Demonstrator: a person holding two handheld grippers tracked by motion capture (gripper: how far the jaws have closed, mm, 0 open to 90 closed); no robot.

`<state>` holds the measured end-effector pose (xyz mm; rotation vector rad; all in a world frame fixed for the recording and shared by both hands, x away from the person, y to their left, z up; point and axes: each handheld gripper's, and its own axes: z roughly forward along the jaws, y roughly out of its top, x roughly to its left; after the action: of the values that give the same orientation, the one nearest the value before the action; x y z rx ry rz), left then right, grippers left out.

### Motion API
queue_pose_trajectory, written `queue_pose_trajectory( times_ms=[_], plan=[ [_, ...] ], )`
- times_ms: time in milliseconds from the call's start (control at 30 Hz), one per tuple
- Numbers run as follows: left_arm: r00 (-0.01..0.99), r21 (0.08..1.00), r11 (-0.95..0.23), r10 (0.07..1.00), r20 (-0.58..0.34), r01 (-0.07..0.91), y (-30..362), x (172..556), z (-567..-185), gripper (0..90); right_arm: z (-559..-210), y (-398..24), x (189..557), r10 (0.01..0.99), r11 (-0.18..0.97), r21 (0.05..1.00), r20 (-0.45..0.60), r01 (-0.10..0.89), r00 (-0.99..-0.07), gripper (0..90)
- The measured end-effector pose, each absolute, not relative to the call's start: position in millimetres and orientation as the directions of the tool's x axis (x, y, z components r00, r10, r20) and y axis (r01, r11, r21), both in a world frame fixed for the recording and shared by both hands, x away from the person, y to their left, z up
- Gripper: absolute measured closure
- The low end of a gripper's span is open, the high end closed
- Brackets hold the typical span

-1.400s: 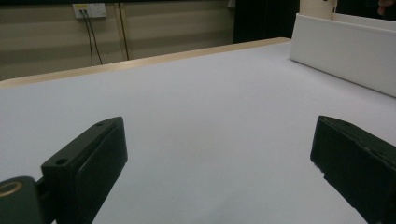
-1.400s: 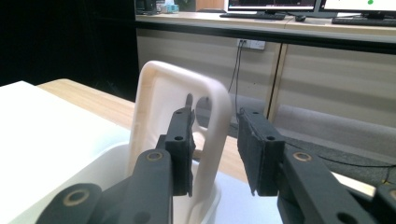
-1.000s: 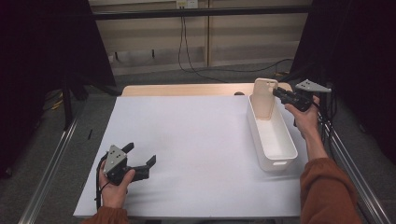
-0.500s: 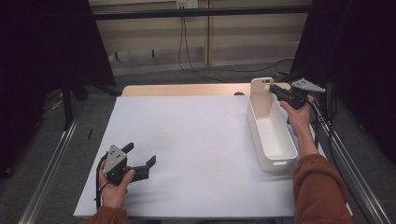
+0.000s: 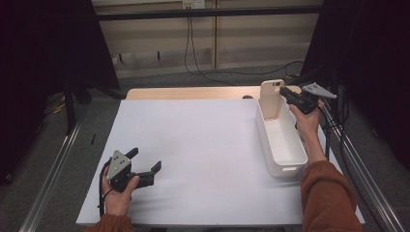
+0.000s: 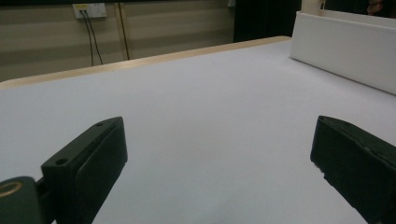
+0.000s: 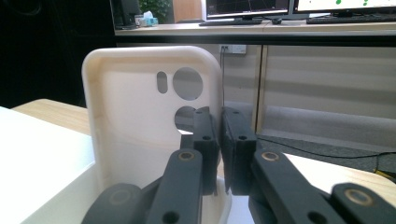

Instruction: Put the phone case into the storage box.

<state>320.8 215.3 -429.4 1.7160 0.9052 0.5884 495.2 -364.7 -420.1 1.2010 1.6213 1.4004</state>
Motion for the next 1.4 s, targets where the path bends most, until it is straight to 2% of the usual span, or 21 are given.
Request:
queue_pose_trajectory(
  times_ms=[167, 667, 800, 933, 1000, 1067, 1133, 1400],
  plan=[
    [0.593, 0.945, -0.16, 0.804, -0.042, 0.285, 215.4, 321.3, -429.6, 3.8, -419.2, -365.9, 493.7, 0.93, -0.007, 0.976, 0.086, 0.216, -0.357, 83.5],
    [0.588, 0.946, -0.155, 0.808, -0.045, 0.285, 215.7, 322.3, -429.4, 3.8, -416.3, -366.5, 492.3, 0.925, -0.02, 0.977, 0.099, 0.213, -0.366, 69.3],
    [0.585, 0.946, -0.152, 0.81, -0.048, 0.287, 215.7, 322.8, -429.4, 3.8, -416.3, -366.9, 492.9, 0.925, -0.019, 0.976, 0.1, 0.217, -0.366, 61.3],
    [0.58, 0.947, -0.139, 0.813, -0.058, 0.29, 215.1, 323.6, -429.7, 3.7, -415.9, -367.7, 492.5, 0.927, -0.033, 0.974, 0.114, 0.223, -0.358, 47.3],
    [0.58, 0.946, -0.143, 0.812, -0.055, 0.29, 215.2, 323.7, -429.8, 3.7, -415.1, -368.0, 492.1, 0.931, -0.024, 0.972, 0.106, 0.232, -0.348, 37.4],
    [0.583, 0.947, -0.145, 0.811, -0.053, 0.288, 215.1, 324.0, -429.7, 3.6, -414.1, -367.6, 490.9, 0.93, -0.02, 0.971, 0.105, 0.237, -0.351, 33.4],
    [0.582, 0.947, -0.141, 0.811, -0.057, 0.288, 214.9, 323.8, -429.7, 3.6, -412.4, -366.8, 489.5, 0.93, -0.016, 0.97, 0.103, 0.242, -0.353, 24.0],
    [0.585, 0.95, -0.143, 0.81, -0.048, 0.276, 216.5, 322.0, -428.5, 3.6, -409.0, -367.3, 486.6, 0.925, -0.027, 0.965, 0.123, 0.261, -0.36, 7.5]
  ],
)
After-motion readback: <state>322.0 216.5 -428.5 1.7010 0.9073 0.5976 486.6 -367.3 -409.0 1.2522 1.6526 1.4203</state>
